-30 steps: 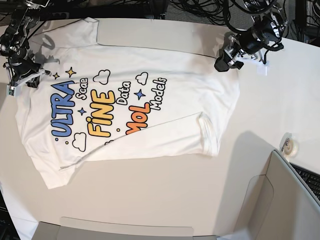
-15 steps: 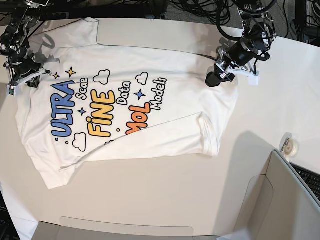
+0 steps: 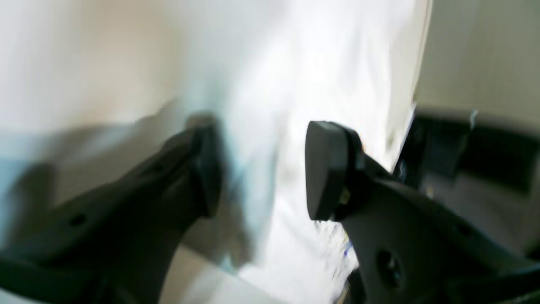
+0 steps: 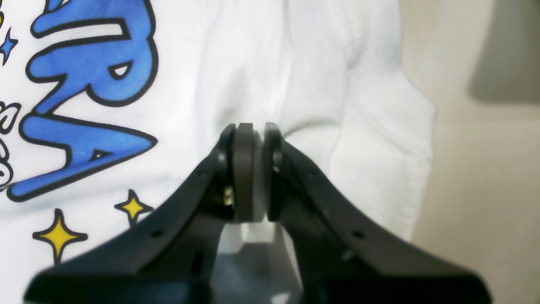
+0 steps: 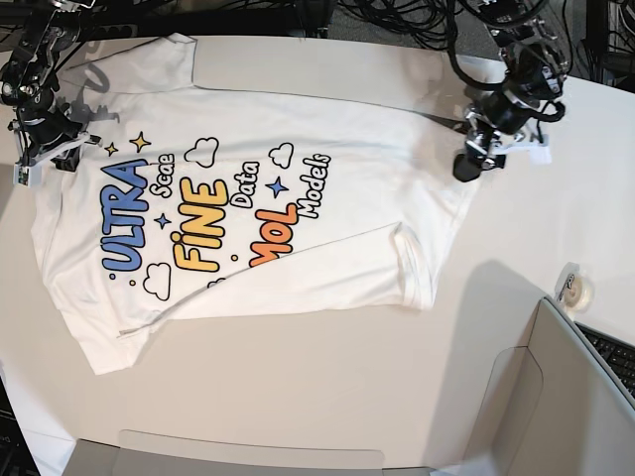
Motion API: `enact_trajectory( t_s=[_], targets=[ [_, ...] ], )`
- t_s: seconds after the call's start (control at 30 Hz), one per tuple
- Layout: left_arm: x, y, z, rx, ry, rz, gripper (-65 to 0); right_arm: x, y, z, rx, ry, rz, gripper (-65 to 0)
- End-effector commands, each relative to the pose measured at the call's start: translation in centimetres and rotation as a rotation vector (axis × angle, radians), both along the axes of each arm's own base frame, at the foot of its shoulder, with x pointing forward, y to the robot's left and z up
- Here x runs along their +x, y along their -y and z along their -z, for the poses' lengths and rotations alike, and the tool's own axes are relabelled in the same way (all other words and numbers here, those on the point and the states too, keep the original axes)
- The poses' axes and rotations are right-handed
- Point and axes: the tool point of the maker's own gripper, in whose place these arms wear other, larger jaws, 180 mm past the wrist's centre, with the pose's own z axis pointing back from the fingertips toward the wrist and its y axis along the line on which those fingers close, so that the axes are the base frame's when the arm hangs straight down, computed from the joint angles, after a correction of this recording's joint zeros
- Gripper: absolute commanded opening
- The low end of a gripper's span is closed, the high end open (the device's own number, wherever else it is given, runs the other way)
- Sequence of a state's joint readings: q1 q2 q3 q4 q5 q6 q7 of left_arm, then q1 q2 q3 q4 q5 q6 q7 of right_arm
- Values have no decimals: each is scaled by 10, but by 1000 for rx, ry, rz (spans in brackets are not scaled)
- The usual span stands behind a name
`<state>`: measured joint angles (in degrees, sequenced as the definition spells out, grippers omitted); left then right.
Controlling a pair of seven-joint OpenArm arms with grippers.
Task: Layout the t-shirt on the table in an organized manner, then fold the t-shirt properly
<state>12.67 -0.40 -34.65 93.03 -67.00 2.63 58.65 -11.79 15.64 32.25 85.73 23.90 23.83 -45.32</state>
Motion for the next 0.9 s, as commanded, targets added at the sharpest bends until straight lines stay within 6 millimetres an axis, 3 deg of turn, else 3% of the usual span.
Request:
enact_trajectory(
  t_s=[0.0, 0.13, 0.23, 0.4, 0.5, 0.63, 0.87],
  targets=[
    [10, -4, -18, -26, 71, -12, -356, -57, -14, 46, 26, -301, -34, -604],
    [17, -27, -42, -57, 157, -66, -357, -56, -13, 45, 25, -299, -32, -604],
    [20, -29, -50, -76, 188, -65, -357, -56, -13, 45, 25, -299, -32, -604],
    [16, -36, -49, -85, 115, -36, -357, -57, -13, 46, 26, -302, -32, -604],
    [22, -26, -43, -18, 26, 91, -355, -58, -13, 46, 26, -304, -32, -604],
    [54, -7, -52, 134, -10, 321, -354, -58, -14, 46, 26, -305, -37, -604],
    [92, 6, -42, 152, -85, 544, -354, -59, -21, 50, 42, -307, -36, -604]
  ],
)
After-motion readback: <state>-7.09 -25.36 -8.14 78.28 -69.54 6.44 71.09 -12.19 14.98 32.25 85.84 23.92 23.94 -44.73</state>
